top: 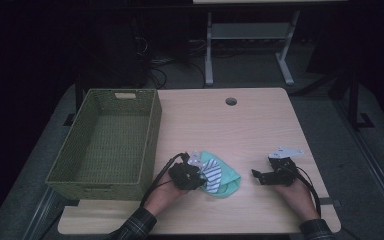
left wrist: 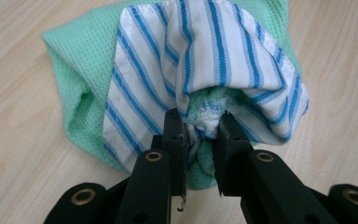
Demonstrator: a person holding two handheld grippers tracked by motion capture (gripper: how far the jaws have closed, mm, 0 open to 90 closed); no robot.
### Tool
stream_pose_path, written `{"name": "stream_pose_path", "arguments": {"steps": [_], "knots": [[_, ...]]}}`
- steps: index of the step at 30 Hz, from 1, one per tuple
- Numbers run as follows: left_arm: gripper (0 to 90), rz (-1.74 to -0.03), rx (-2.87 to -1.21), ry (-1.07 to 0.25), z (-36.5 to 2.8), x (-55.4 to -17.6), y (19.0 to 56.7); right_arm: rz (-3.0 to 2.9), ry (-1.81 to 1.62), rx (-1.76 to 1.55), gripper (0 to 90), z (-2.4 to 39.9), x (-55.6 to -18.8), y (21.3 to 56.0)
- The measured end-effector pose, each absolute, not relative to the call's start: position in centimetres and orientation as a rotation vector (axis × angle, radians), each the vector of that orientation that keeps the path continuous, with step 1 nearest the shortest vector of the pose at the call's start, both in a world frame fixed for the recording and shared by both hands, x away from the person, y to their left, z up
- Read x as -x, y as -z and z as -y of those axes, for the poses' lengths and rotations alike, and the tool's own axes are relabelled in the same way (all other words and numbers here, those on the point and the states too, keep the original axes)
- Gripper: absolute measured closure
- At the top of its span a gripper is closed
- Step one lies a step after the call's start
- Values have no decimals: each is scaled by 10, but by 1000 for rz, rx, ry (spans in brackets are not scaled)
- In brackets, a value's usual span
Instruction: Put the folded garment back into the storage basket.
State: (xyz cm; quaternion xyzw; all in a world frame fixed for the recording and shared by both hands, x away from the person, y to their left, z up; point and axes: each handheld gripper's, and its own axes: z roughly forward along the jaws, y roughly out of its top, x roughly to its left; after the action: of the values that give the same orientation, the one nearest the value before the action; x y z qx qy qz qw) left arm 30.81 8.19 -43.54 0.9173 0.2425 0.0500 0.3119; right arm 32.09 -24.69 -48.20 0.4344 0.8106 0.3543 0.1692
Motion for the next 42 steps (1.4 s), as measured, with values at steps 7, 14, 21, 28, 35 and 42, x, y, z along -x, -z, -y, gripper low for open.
{"name": "stream_pose_path", "arguments": {"steps": [7,14,21,28,35,42], "knots": [[764,-643,-2384,-118,-88,-308,419,-2302,-1006,-1237,140,247,-321,482],[762,-661,-2348,-97,-92,-311,406,-2302,-1006,-1238,140,247,-321,482],[762,-652,-2326,-81,-94,-314,391,-2302,-1006,-1232,140,247,-321,482],[762,-642,-2305,-93,-97,-317,369,-2301,-1008,-1236,140,247,-321,482],[761,-642,-2284,-117,-106,-323,348,-2303,-1006,-1231,140,247,-321,482],[761,-647,-2274,-167,-118,-328,325,-2303,-1006,-1233,140,247,-321,482]]}}
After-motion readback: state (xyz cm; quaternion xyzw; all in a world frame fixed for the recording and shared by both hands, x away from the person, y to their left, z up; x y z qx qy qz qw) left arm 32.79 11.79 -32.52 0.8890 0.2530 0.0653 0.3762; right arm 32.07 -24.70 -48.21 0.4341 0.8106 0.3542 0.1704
